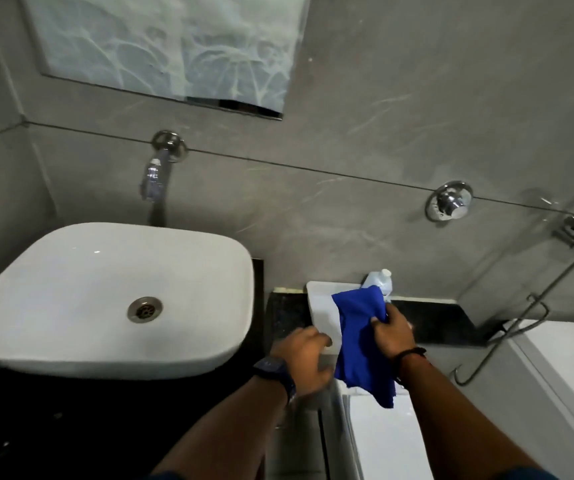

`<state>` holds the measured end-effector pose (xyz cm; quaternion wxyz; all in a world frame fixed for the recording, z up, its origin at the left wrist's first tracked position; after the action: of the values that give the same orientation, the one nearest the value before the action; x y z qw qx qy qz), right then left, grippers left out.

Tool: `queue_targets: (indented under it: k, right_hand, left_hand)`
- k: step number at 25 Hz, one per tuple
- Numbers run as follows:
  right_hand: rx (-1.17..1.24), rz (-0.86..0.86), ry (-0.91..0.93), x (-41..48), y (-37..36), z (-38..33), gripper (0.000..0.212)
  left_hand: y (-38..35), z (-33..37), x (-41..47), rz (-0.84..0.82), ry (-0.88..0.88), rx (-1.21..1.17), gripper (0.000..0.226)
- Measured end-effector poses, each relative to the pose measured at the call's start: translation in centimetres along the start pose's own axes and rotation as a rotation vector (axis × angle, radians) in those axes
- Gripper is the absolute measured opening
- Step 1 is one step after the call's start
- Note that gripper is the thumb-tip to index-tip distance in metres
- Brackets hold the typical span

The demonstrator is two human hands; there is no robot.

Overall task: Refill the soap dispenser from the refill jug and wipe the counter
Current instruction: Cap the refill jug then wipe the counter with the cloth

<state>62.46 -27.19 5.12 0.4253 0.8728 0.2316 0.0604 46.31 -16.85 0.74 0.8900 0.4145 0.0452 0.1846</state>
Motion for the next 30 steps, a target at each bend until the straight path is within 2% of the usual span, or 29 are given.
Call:
queue_targets:
  k: [4, 8, 13, 16, 18, 21, 22, 25, 30]
  right_hand:
    - [-0.038, -0.016, -0.056, 10.8, 0.0, 3.1, 0.026]
    - [-0.211, -0.105, -0.036, 17.9, -3.0, 5.6, 0.031]
    - [-0.538, -0.173, 0.126, 23.3, -9.8, 8.3, 0.022]
    - [-0.779, -0.065, 0.249, 25.6, -12.8, 9.1, 0.031]
    - [-0.846, -0.041, 0.301, 27.1, -14.9, 9.3, 0.038]
    - [-0.841, -0.156, 0.294, 28.3, -18.4, 9.0, 0.047]
    - [-0.815, -0.201, 0.28, 28.3, -19.6, 8.9, 0.045]
    - [-0.757, -0.279, 0.215, 27.0, -22.1, 8.4, 0.02]
    - [-0.63, -0.397, 0.118, 25.5, -20.6, 8.9, 0.021]
  left_hand:
    - [-2.6, -3.1, 11.2, 0.012, 0.144, 0.035, 0.049]
    - [-5.3, -8.6, 17.4, 0.058, 0.259, 0.034, 0.049]
    - [-10.1, -14.4, 22.2, 0.035, 0.325, 0.055, 0.062]
    - [-12.0, -16.7, 23.7, -0.002, 0.307, 0.077, 0.072]
    - [-13.3, -18.1, 24.4, -0.015, 0.318, 0.092, 0.083]
    - [-14.5, -19.3, 25.0, -0.055, 0.369, 0.089, 0.091]
    - [-14.8, -19.5, 25.1, -0.068, 0.373, 0.098, 0.089]
    - [-14.8, -19.7, 25.3, -0.081, 0.337, 0.115, 0.088]
    - [-13.7, -18.7, 25.2, -0.085, 0.305, 0.142, 0.088]
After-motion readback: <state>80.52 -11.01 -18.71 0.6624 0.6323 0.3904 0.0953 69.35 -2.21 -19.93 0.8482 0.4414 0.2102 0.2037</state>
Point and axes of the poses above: each hand's wrist, its own x-axis towards the middle knuckle, its own y-axis out of the back of the hand, z = x × y, the point moved 1 cm from there along x, towards the middle knuckle, and after that the axes turned 8 degrees about -x, right-handed, at the moved point
